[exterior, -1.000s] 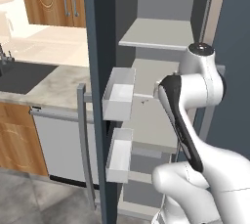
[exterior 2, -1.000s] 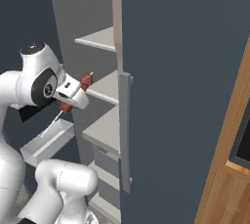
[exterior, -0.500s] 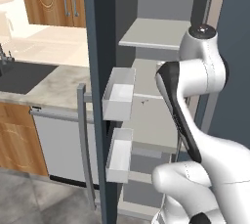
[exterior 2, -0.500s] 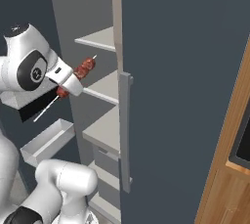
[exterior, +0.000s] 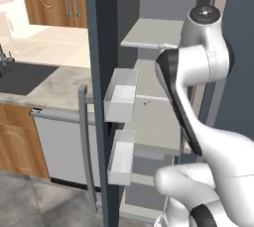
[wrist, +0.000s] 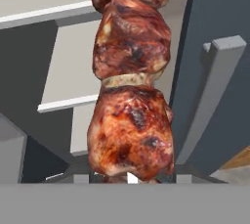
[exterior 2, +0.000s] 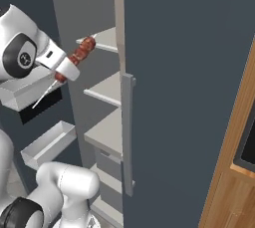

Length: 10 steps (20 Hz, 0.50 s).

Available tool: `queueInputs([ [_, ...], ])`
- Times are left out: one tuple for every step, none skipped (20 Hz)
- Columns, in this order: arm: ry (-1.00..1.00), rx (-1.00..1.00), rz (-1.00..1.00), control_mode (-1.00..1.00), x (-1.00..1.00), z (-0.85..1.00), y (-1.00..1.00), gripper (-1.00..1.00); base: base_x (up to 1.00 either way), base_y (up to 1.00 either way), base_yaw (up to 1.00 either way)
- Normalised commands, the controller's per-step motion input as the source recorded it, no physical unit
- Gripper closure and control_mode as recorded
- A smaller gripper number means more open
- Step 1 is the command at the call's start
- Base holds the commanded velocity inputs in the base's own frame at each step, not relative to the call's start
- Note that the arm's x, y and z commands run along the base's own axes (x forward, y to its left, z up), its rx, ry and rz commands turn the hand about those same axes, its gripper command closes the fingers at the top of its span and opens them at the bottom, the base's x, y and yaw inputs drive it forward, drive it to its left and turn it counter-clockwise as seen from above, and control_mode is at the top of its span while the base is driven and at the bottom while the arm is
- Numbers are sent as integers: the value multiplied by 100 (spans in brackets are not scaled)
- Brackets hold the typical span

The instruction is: Store the kebab skewer in the freezer for long-term storage. Close the freezer door after placing the cooked food.

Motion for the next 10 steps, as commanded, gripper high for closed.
queueInputs([
  [-18,-1,-5,-100,12,61,0,100,0,0,0],
  [-19,-1,-5,-100,14,58,0,100,0,0,0],
  [-20,-1,-5,-100,16,56,0,100,0,0,0],
  [-24,-1,-3,-100,28,46,1,100,0,0,0],
  [-29,0,0,-100,36,40,7,100,0,0,0],
  [-33,0,0,-100,40,35,9,100,0,0,0],
  [-33,0,0,-100,45,31,10,100,0,0,0],
  [-29,0,0,-100,44,26,0,100,0,0,0],
  [-27,0,0,-100,47,26,0,100,0,0,0],
  [-21,0,0,-100,51,19,0,100,0,0,0],
])
